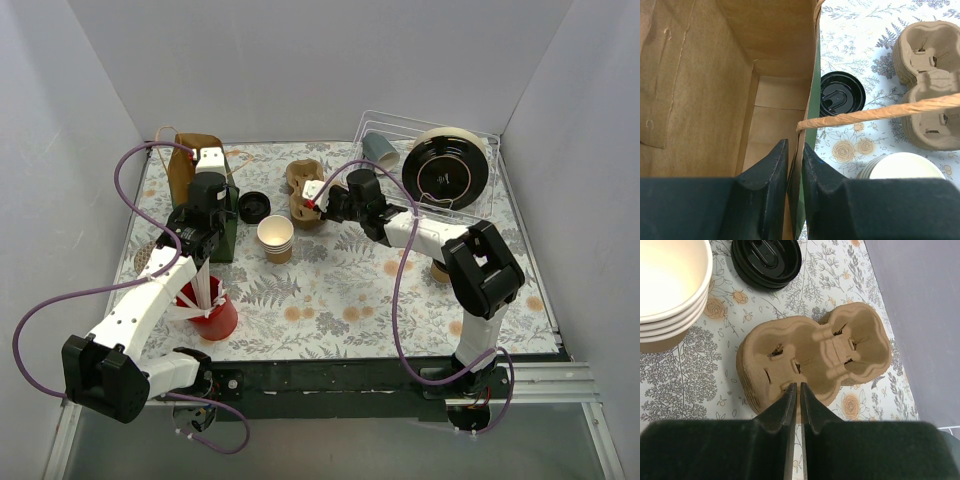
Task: Pack the takeout coffee
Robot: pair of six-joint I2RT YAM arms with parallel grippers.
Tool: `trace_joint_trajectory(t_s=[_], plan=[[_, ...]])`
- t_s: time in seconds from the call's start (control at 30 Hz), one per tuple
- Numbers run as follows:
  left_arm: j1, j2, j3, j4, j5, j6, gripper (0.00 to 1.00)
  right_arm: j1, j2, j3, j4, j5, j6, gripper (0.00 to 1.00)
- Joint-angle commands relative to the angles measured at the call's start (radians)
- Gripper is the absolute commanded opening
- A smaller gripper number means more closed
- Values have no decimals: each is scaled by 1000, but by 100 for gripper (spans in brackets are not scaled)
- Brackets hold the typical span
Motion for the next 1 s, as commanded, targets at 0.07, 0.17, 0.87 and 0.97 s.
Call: trace_joint_trajectory(t_s=[0.07,0.17,0.87,0.97], plan=[[1,2,-16,-18,-10,-3,16,7,9,73,-3,104,94,27],[0,2,-17,-18,-10,-3,16,5,57,157,-81,73,82,36],[1,14,-14,-17,3,-4,16,1,262,590,-469,364,528,42],[1,16,-16,-17,3,-4,15,1,282,616,-495,346,547,38]])
